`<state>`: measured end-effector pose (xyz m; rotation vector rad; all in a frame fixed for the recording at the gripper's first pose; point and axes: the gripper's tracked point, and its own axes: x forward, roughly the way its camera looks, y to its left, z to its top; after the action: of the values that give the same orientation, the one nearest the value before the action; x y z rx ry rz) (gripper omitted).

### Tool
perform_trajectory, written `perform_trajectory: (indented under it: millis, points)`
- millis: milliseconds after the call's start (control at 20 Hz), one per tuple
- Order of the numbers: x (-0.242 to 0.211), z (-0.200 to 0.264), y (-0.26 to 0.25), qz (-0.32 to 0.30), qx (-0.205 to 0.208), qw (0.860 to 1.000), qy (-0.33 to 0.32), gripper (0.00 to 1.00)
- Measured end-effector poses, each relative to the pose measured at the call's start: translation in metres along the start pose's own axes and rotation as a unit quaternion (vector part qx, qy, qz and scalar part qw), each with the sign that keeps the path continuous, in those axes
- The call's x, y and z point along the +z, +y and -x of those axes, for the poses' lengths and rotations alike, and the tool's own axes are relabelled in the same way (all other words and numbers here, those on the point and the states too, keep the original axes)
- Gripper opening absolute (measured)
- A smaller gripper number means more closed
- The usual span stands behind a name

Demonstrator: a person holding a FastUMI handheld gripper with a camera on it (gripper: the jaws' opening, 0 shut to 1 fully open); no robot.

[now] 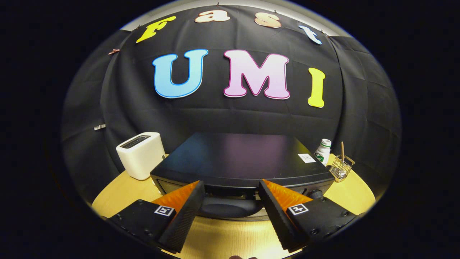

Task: Open the toaster oven, put the food inside, and close the toaster oven door.

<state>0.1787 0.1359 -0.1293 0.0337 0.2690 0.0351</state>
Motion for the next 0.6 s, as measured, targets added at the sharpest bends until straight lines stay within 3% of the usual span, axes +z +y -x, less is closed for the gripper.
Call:
perform_trajectory:
  millis: [100, 300, 600]
  points:
    - [0.005, 0.0, 0.002, 0.017, 0.001, 1.0, -0.011, 0.97]
    - [-0.006, 0.002, 0.002, -0.023, 0.008, 0.999, 0.023, 0.97]
    - [-0.016, 0.019, 0.005, -0.01, 0.01, 0.999, 0.038, 0.98]
